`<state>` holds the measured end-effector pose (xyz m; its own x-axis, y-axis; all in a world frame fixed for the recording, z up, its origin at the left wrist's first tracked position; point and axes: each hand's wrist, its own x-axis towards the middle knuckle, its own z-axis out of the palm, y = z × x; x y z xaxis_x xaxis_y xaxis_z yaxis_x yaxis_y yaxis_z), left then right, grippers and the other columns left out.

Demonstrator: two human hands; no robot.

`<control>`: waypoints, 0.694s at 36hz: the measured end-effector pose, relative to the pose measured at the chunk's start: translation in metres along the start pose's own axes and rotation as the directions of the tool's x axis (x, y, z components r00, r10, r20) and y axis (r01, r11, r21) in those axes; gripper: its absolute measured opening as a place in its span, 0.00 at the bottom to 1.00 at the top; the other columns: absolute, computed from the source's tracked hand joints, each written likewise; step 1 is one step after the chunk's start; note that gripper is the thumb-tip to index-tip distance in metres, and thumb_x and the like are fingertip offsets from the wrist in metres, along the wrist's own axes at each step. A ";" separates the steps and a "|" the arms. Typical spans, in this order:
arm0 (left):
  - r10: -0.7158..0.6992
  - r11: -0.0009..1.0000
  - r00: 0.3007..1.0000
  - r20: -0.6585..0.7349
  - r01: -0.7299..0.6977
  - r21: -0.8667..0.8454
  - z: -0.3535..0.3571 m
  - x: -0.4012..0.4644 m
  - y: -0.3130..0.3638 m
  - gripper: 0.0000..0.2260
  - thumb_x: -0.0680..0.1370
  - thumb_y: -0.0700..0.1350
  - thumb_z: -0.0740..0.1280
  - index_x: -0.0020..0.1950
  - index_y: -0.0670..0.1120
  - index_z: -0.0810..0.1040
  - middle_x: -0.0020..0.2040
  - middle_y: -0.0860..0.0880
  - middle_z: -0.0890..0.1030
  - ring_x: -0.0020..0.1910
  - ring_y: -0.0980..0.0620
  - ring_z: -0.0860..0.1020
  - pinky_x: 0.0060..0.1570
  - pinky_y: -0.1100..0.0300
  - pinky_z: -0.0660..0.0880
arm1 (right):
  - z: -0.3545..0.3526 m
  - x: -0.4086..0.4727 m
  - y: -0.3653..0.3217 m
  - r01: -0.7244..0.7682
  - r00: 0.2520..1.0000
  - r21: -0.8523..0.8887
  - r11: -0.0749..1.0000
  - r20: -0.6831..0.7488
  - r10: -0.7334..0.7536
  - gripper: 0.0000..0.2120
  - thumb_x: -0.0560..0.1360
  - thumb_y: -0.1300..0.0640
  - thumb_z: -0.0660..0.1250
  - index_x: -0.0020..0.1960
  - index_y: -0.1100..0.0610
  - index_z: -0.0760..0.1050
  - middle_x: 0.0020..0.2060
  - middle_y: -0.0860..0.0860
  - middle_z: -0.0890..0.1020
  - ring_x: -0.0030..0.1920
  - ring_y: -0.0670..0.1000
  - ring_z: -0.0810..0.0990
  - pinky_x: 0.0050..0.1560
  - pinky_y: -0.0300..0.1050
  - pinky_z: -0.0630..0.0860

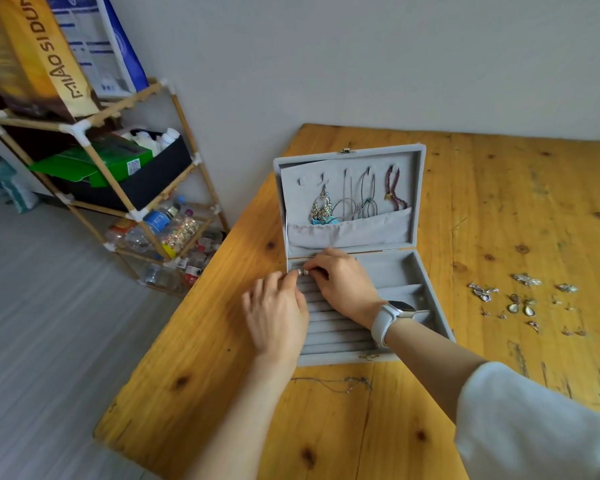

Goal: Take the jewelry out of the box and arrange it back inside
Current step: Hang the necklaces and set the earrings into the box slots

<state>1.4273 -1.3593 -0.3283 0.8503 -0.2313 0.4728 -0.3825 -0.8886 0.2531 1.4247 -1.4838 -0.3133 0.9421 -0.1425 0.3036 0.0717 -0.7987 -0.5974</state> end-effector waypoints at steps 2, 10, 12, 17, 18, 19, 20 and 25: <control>0.001 1.000 1.000 0.024 0.000 -0.009 0.000 0.000 0.000 0.15 0.64 0.37 0.74 0.50 0.46 0.83 0.45 0.46 0.82 0.41 0.44 0.79 0.40 0.52 0.72 | -0.001 -0.001 0.000 -0.006 1.000 0.034 0.999 -0.020 0.007 0.11 0.74 0.63 0.62 0.55 0.58 0.78 0.49 0.56 0.81 0.53 0.58 0.78 0.51 0.52 0.75; 0.162 0.982 0.987 -0.012 -0.162 -0.100 -0.007 0.001 -0.001 0.19 0.67 0.36 0.68 0.57 0.46 0.79 0.62 0.40 0.74 0.53 0.40 0.77 0.46 0.49 0.72 | -0.025 -0.028 0.006 -0.018 0.989 0.156 0.988 -0.145 0.041 0.10 0.73 0.67 0.62 0.52 0.61 0.78 0.46 0.57 0.81 0.45 0.58 0.79 0.49 0.50 0.75; 0.220 0.971 0.974 -0.055 -0.224 -0.084 -0.010 -0.001 0.003 0.18 0.70 0.38 0.63 0.58 0.47 0.79 0.62 0.41 0.74 0.54 0.41 0.74 0.46 0.50 0.71 | -0.041 -0.040 0.012 -0.032 0.983 0.171 0.985 -0.174 0.062 0.09 0.74 0.67 0.63 0.51 0.60 0.79 0.46 0.55 0.81 0.45 0.54 0.79 0.48 0.47 0.76; 0.320 0.916 0.935 -0.152 -0.346 -0.202 -0.008 -0.007 0.047 0.18 0.71 0.41 0.57 0.57 0.46 0.79 0.60 0.44 0.77 0.57 0.47 0.71 0.50 0.50 0.69 | -0.087 -0.074 0.045 -0.149 0.961 0.092 0.985 -0.219 0.166 0.09 0.74 0.66 0.63 0.50 0.59 0.79 0.45 0.53 0.82 0.46 0.52 0.79 0.46 0.38 0.72; 0.335 0.901 0.928 -0.163 -0.366 -0.233 -0.008 -0.007 0.058 0.17 0.72 0.41 0.57 0.57 0.46 0.79 0.58 0.45 0.78 0.56 0.47 0.72 0.51 0.51 0.69 | -0.094 -0.080 0.052 -0.170 0.956 0.061 0.984 -0.233 0.179 0.08 0.74 0.66 0.63 0.50 0.59 0.80 0.45 0.53 0.82 0.45 0.53 0.79 0.46 0.39 0.72; 0.340 0.890 0.926 -0.166 -0.374 -0.261 -0.008 -0.007 0.066 0.17 0.72 0.41 0.58 0.56 0.46 0.79 0.57 0.46 0.78 0.54 0.48 0.73 0.52 0.51 0.68 | -0.098 -0.084 0.056 -0.190 0.951 0.045 0.981 -0.239 0.196 0.08 0.74 0.66 0.63 0.50 0.59 0.80 0.44 0.53 0.82 0.45 0.53 0.79 0.46 0.40 0.72; 0.344 0.873 0.924 -0.167 -0.380 -0.305 -0.006 -0.007 0.078 0.16 0.72 0.41 0.58 0.56 0.46 0.80 0.55 0.46 0.79 0.53 0.48 0.74 0.51 0.52 0.67 | -0.106 -0.089 0.062 -0.217 0.943 0.029 0.976 -0.250 0.217 0.09 0.74 0.66 0.63 0.50 0.59 0.80 0.44 0.53 0.82 0.45 0.52 0.79 0.47 0.41 0.73; 0.385 0.801 0.921 -0.055 -0.363 -0.475 0.007 -0.008 0.143 0.15 0.72 0.44 0.58 0.53 0.47 0.80 0.50 0.50 0.80 0.48 0.50 0.76 0.47 0.55 0.70 | -0.148 -0.112 0.108 -0.399 0.867 -0.082 0.913 -0.358 0.347 0.09 0.75 0.64 0.62 0.51 0.59 0.79 0.45 0.54 0.80 0.48 0.55 0.75 0.47 0.43 0.69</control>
<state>1.3684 -1.4871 -0.3016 0.6161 -0.5340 0.5791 -0.7873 -0.4396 0.4323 1.2784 -1.6406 -0.3024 0.7243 -0.6097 0.3220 -0.3375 -0.7207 -0.6056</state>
